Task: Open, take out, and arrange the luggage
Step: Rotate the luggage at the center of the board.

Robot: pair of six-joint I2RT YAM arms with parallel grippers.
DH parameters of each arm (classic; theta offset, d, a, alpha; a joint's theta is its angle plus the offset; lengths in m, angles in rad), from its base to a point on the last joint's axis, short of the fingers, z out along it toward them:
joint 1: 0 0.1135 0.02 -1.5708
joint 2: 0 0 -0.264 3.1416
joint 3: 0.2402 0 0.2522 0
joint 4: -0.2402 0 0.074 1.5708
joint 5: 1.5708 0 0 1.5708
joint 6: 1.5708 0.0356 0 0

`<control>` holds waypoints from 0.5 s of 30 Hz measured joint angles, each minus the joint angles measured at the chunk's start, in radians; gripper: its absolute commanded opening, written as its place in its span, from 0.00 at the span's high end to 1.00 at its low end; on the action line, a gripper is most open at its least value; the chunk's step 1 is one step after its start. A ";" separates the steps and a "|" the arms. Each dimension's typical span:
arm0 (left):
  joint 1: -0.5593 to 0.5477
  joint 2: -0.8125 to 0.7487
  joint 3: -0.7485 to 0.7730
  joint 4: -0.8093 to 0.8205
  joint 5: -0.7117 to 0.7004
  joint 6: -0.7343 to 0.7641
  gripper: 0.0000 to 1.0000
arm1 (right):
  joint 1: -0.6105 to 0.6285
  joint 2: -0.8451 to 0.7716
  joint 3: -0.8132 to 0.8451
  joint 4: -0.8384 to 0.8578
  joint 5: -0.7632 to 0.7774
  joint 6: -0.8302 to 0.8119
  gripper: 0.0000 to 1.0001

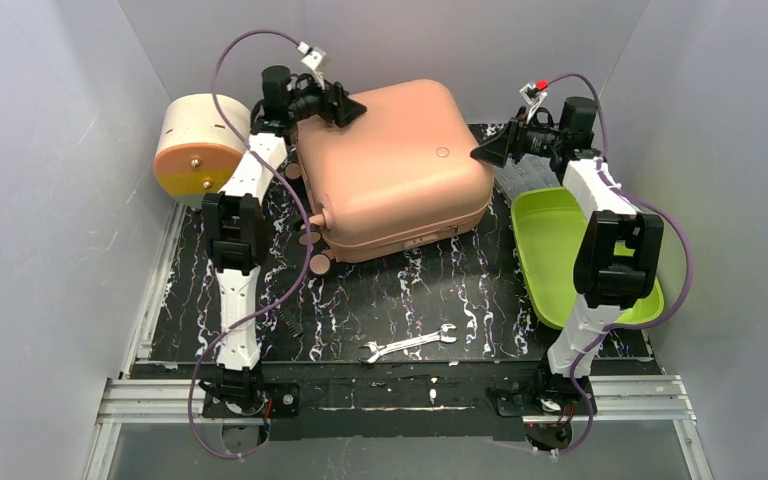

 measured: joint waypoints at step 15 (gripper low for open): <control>-0.222 -0.037 -0.023 -0.079 0.222 0.030 0.25 | -0.071 0.053 0.144 -1.253 -0.212 -1.312 0.26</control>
